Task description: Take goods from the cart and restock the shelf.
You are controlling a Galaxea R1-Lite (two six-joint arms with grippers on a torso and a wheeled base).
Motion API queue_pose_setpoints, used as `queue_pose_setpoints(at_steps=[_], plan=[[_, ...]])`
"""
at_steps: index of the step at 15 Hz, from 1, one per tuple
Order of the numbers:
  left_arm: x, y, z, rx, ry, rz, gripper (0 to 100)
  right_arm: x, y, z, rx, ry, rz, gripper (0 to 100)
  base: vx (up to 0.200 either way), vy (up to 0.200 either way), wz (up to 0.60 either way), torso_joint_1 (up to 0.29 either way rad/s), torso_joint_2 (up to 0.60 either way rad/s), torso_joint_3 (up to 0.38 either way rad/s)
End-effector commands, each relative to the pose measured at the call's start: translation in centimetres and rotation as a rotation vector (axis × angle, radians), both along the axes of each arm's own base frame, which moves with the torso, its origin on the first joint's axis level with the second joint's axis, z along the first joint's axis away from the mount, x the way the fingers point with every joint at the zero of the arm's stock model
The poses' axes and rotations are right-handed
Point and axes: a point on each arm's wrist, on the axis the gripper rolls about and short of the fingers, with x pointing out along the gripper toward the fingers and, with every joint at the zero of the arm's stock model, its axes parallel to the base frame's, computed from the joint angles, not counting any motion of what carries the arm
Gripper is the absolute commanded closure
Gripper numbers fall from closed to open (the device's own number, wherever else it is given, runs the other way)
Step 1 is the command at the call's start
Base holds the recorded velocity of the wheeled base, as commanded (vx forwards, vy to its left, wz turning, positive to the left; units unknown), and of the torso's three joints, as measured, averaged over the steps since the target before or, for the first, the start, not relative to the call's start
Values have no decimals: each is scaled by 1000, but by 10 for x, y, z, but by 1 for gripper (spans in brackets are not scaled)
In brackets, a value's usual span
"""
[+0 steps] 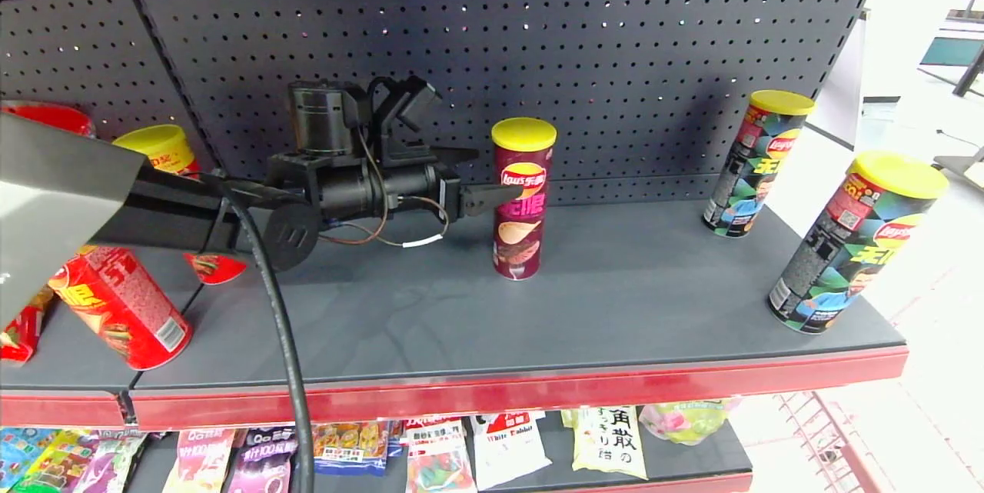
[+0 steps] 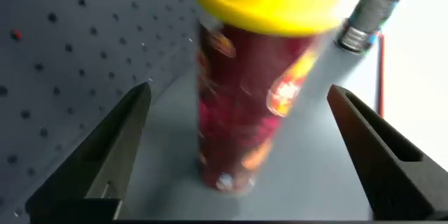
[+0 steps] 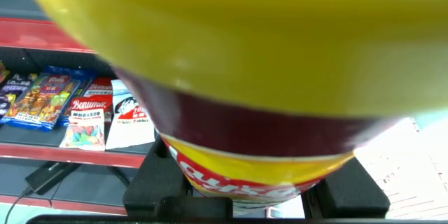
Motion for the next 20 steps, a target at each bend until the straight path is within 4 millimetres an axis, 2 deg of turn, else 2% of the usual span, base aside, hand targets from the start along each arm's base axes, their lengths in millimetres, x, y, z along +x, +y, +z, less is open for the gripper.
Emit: queue_pose_setpoints(at_steps=[1, 3, 5, 14, 20], plan=[[9, -8, -7, -3, 11, -3, 0, 1, 0, 0, 0, 6, -1, 100, 0, 0, 0, 0, 0, 0], [4, -19, -5, -32, 53, -27, 0, 0, 0, 0, 0, 5, -3, 100, 0, 0, 0, 0, 0, 0], [7, -26, -6, -39, 47, -42, 0, 0, 0, 0, 0, 0, -4, 100, 0, 0, 0, 0, 0, 0], [16, -31, -20, -37, 42, -49, 0, 0, 0, 0, -4, -6, -19, 100, 0, 0, 0, 0, 0, 0], [18, -33, -19, -39, 29, -51, 0, 0, 0, 0, -4, -6, -21, 100, 0, 0, 0, 0, 0, 0]])
